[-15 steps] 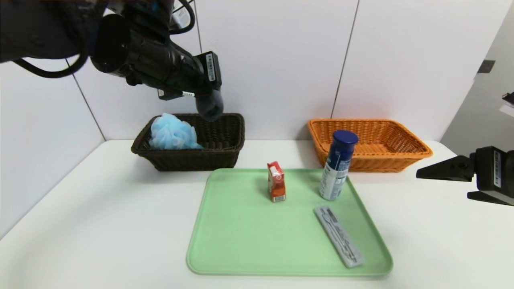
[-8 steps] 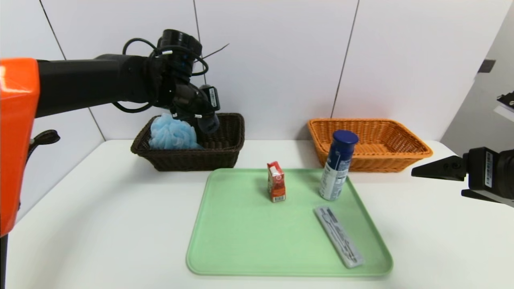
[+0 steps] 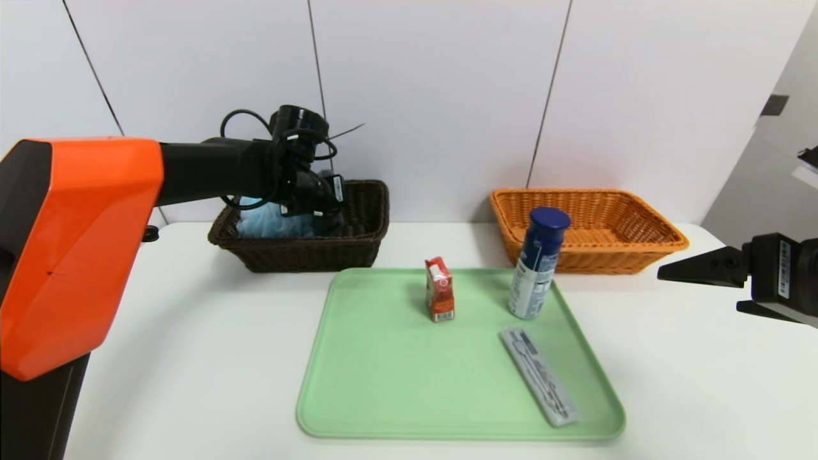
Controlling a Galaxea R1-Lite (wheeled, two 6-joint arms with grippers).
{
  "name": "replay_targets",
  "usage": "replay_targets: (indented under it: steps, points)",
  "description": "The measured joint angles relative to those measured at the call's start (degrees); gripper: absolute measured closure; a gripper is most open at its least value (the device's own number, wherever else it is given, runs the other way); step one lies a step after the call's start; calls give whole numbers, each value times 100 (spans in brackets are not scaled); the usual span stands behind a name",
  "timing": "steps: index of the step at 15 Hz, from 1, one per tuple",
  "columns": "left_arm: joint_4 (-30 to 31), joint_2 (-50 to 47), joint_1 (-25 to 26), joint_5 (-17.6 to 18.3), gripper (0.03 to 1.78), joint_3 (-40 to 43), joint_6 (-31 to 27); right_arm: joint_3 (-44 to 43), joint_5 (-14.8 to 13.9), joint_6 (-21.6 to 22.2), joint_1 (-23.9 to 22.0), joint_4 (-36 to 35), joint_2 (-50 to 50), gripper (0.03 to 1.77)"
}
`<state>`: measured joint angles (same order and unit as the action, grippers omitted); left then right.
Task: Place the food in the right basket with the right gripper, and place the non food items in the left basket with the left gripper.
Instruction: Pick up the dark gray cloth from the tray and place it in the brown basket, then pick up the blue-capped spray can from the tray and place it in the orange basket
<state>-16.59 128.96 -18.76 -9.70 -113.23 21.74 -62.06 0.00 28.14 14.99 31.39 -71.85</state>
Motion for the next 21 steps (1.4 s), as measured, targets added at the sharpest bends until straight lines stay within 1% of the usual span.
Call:
replay_targets:
  steps: [3, 4, 7, 8, 10, 12, 14, 16, 19, 20, 21]
  points:
    - [6, 100, -4, 52, 154, 0, -11, -1, -2, 0, 2, -2, -2, 9]
    - [9, 118, -2, 52, 136, 0, -7, -4, 0, 2, 0, -2, -2, 9]
    - [107, 139, 7, 45, 95, 0, -7, -1, 2, 4, 0, -2, -4, 9]
    - [141, 124, 0, 48, 86, 0, -27, -1, 7, 4, 0, 0, -4, 9]
    - [157, 67, 7, 50, 68, 0, -241, 0, 0, 6, 0, 2, -11, 9]
    - [163, 15, 9, 45, 55, -2, -272, 0, -22, 11, 0, 9, -44, 9]
    - [152, -132, -4, 56, 45, -2, -267, -4, 16, 13, 0, 5, -55, 9]
    - [45, -479, -23, 54, 37, 20, -250, -28, 21, -30, 33, 0, -30, 9]
    - [-473, -1349, -207, 127, 29, 229, -21, 2, -10, -107, 200, -9, 116, 9]
    - [-606, -1675, -306, 196, 27, 388, 130, 60, -46, -284, 283, -2, 208, 9]
    - [-705, -2081, -447, 288, 25, 662, 307, 126, -90, -586, 339, -2, 311, 9]
